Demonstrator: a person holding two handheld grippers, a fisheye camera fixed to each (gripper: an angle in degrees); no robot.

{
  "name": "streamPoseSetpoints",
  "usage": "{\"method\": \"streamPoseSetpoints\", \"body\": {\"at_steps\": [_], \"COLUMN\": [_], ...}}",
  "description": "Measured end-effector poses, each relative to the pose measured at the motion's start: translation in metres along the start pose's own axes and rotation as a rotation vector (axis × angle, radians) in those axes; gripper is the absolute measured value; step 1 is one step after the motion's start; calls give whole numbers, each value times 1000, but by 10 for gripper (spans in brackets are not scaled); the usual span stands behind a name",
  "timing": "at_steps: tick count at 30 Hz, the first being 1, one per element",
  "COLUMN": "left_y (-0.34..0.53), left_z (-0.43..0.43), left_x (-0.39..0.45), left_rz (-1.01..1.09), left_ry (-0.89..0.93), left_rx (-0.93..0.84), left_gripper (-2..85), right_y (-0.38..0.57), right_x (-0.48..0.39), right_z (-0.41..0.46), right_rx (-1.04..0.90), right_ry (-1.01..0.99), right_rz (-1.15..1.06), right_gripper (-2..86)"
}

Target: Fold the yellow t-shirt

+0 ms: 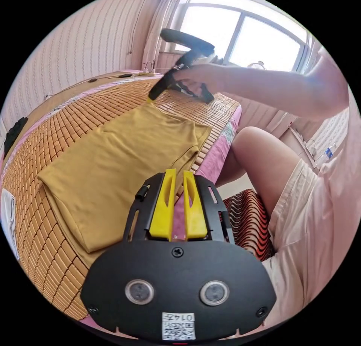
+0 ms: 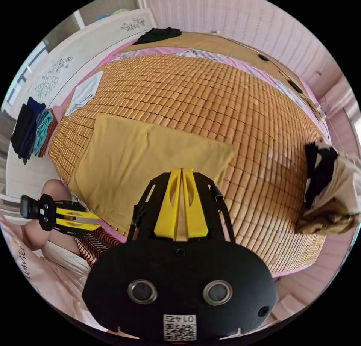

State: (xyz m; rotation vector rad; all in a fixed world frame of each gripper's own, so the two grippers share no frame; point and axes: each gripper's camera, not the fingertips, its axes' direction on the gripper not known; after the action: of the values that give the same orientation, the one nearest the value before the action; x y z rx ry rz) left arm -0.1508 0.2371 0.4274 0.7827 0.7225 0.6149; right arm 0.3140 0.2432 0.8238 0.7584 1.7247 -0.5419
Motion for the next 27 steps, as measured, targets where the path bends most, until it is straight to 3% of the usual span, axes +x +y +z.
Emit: {"method": "streamPoseSetpoints", "body": {"at_steps": [4, 8, 11, 13, 21, 23, 27], "left_y": [-18, -39, -53, -70, -108, -115, -122], "left_z": [9, 33, 44, 68, 151, 164, 176], "left_x": [17, 35, 58, 69, 98, 99, 95], "left_rz": [1, 35, 134, 142, 155, 114, 25], "left_ry": [-10, 28, -14, -32, -67, -70, -95], "left_rx": [57, 26, 107, 74, -34, -46, -59], "left_gripper": [96, 111, 107, 126, 198, 198, 108], "right_y": [101, 147, 171, 186, 234, 242, 263], "right_x": [58, 86, 108, 127, 191, 205, 231], "right_z": [2, 12, 14, 15, -15, -16, -14], "right_rx": [-29, -39, -24, -34, 157, 180, 233], "right_ry": [-43, -111, -155, -253, -558, -627, -747], "right_rz": [214, 294, 341, 342, 301, 284, 241], "right_gripper": [89, 99, 73, 33, 14, 15, 30]}}
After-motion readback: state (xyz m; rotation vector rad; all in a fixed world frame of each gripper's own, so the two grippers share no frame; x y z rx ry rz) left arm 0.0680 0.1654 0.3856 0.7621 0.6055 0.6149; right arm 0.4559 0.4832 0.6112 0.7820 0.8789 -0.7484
